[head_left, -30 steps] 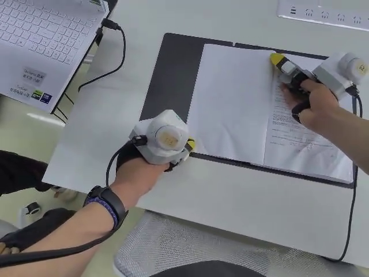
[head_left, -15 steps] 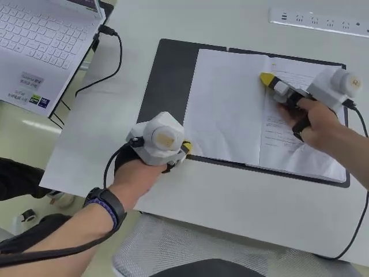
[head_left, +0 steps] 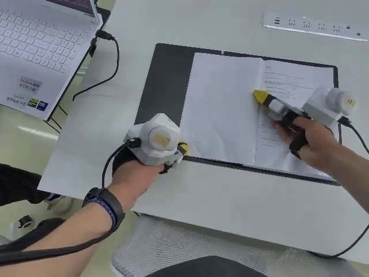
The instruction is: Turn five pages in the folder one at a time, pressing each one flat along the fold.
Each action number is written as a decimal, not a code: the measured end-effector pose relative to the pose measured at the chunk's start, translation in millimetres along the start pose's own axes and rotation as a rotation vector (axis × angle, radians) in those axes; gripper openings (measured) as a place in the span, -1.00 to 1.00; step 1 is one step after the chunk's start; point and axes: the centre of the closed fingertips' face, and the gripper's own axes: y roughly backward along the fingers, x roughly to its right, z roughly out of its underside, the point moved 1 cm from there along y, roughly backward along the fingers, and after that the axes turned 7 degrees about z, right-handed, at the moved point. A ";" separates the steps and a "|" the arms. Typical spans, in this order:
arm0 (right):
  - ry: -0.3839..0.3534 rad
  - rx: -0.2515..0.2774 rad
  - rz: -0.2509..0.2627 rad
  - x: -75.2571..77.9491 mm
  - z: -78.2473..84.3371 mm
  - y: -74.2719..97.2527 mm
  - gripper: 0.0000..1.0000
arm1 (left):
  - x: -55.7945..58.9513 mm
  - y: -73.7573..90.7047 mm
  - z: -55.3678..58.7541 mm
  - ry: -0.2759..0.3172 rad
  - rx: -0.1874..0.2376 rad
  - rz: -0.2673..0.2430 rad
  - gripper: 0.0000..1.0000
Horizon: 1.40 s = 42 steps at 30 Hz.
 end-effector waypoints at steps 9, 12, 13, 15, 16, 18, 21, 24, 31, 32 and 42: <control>0.001 -0.020 -0.031 -9.5 23.5 20.6 -1.00 | -0.5 -0.1 0.0 0.016 0.010 0.001 -1.00; 0.005 -0.030 -0.036 -13.2 30.9 26.9 -1.00 | -0.2 -0.1 0.1 0.015 0.010 0.001 -1.00; 0.008 -0.034 -0.036 -14.4 32.9 28.6 -1.00 | -0.2 -0.2 0.1 0.015 0.011 0.001 -1.00; 0.007 -0.038 -0.036 -16.3 37.2 32.5 -1.00 | -0.1 -0.1 0.3 0.013 0.012 0.001 -1.00; 0.006 -0.040 -0.035 -16.8 39.0 33.9 -1.00 | 0.0 -0.1 0.4 0.011 0.013 0.001 -1.00; 0.003 -0.045 -0.037 -19.3 45.3 39.0 -1.00 | 0.0 -0.1 0.4 0.013 0.017 -0.001 -1.00; 0.003 -0.054 -0.040 -21.6 51.7 44.2 -1.00 | 0.1 -0.1 0.4 0.015 0.018 -0.003 -1.00; 0.005 -0.064 -0.041 -23.5 57.3 49.1 -1.00 | 0.3 -0.1 0.5 0.014 0.020 -0.007 -1.00; -0.040 -0.063 -0.038 -26.2 71.1 63.7 -1.00 | 0.8 0.2 0.7 -0.014 0.019 -0.008 -1.00; -0.040 -0.061 -0.038 -26.6 72.5 65.3 -1.00 | 0.5 0.3 0.8 -0.012 0.019 -0.005 -1.00; -0.028 -0.093 -0.030 -24.5 87.6 76.6 -1.00 | 0.8 0.9 0.9 -0.012 0.026 -0.001 -1.00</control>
